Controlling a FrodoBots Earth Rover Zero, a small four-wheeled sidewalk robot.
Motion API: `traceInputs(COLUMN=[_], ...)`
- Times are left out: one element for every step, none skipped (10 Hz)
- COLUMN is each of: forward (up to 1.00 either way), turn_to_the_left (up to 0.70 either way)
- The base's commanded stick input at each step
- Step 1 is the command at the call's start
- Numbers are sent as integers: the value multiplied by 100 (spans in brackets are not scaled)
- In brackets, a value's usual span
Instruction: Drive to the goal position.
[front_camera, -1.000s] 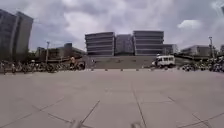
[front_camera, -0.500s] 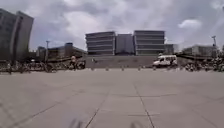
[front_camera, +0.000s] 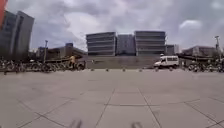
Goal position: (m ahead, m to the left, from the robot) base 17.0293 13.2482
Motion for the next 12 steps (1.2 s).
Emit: traceInputs(forward=[85, 85, 85, 85, 85, 85, 85, 85, 85, 85, 85, 85], turn_to_the_left=[-2, -2, -2, -2, -2, -2, -2, -2, -2, -2, -2, -2])
